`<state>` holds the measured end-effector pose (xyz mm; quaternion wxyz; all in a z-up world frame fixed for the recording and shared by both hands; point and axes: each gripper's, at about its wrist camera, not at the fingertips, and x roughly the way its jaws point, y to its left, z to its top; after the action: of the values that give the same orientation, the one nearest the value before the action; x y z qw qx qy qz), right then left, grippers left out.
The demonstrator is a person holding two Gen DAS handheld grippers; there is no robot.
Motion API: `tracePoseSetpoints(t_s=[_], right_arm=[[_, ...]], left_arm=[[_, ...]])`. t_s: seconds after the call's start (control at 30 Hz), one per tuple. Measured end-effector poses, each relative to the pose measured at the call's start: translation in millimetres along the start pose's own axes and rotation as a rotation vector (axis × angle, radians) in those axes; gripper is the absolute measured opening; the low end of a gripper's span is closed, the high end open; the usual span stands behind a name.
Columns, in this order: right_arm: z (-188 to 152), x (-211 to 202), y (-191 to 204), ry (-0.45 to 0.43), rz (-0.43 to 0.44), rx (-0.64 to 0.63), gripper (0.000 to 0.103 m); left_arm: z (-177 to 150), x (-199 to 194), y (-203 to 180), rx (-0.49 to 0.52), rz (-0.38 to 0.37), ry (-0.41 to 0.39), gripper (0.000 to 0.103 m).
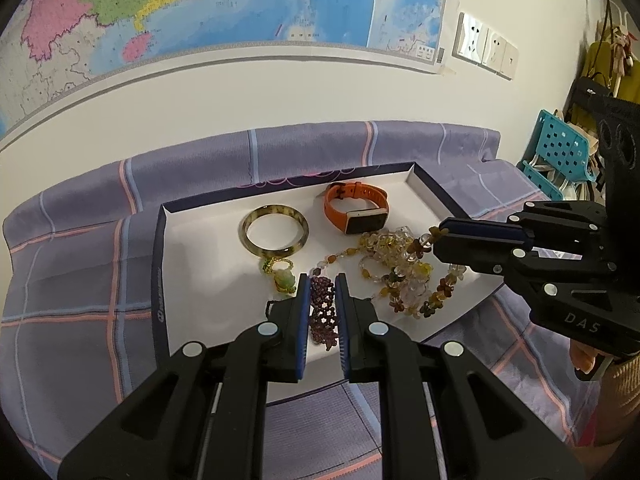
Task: Organize jewelry
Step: 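Lower both bracelets into the tray and open both grippers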
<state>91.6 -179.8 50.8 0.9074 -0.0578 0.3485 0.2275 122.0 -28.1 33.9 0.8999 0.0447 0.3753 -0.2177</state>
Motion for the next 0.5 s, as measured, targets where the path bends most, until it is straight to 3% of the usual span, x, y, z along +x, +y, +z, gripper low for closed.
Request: tracePoseSetpoints(t_s=[0.5], right_arm=[[2.2,11.8,-7.2,0.026,-0.01,0.015,0.007]], left_arm=[[-4.8,15.9,5.2,-0.019,0.032,0.042,0.013]])
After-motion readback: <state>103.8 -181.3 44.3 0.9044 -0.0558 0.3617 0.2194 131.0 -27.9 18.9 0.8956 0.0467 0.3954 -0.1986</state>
